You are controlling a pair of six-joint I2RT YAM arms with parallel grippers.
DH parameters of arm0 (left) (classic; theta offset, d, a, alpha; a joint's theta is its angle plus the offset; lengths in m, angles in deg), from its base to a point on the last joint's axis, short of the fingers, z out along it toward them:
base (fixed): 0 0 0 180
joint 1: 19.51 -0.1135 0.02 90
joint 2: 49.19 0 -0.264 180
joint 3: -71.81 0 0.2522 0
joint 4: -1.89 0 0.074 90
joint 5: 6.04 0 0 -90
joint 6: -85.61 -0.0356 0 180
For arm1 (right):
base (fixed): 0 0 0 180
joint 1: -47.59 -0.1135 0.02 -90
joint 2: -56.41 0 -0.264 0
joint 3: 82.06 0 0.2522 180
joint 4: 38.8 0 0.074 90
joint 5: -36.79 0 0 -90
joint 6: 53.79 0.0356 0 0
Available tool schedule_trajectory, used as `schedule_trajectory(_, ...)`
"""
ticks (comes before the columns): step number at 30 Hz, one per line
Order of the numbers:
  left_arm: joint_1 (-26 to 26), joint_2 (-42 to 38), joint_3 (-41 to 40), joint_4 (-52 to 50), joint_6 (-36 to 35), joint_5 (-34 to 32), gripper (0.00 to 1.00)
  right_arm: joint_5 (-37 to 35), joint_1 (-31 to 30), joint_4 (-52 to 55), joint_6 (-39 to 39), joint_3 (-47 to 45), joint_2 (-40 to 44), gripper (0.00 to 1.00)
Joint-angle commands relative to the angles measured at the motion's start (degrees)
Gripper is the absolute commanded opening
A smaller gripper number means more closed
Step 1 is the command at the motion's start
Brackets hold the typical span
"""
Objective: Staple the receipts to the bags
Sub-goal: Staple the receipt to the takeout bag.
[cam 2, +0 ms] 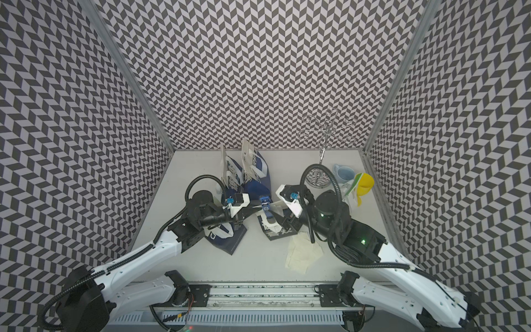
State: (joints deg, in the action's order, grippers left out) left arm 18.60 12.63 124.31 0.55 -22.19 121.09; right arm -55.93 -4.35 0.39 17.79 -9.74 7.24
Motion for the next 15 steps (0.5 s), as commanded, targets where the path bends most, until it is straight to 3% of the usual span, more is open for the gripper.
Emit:
schedule_trajectory(1,-0.1,-1.0,5.3,-3.9,-6.4,6.3,0.00,-0.8,0.2,2.1,-5.0,0.4,-1.4,0.92)
schedule_trajectory(4,-0.1,-0.8,6.2,-5.3,-7.6,7.4,0.00,-0.3,0.1,0.7,-6.0,-0.5,-1.7,0.92)
schedule_trajectory(10,0.1,-0.7,7.0,-6.0,-8.5,9.6,0.00,12.6,0.1,0.6,-5.2,-1.1,-2.7,0.91)
schedule_trajectory(15,0.6,-0.8,7.7,-6.8,-9.9,10.1,0.00,17.4,0.1,-1.6,-4.2,-3.6,-6.0,0.89)
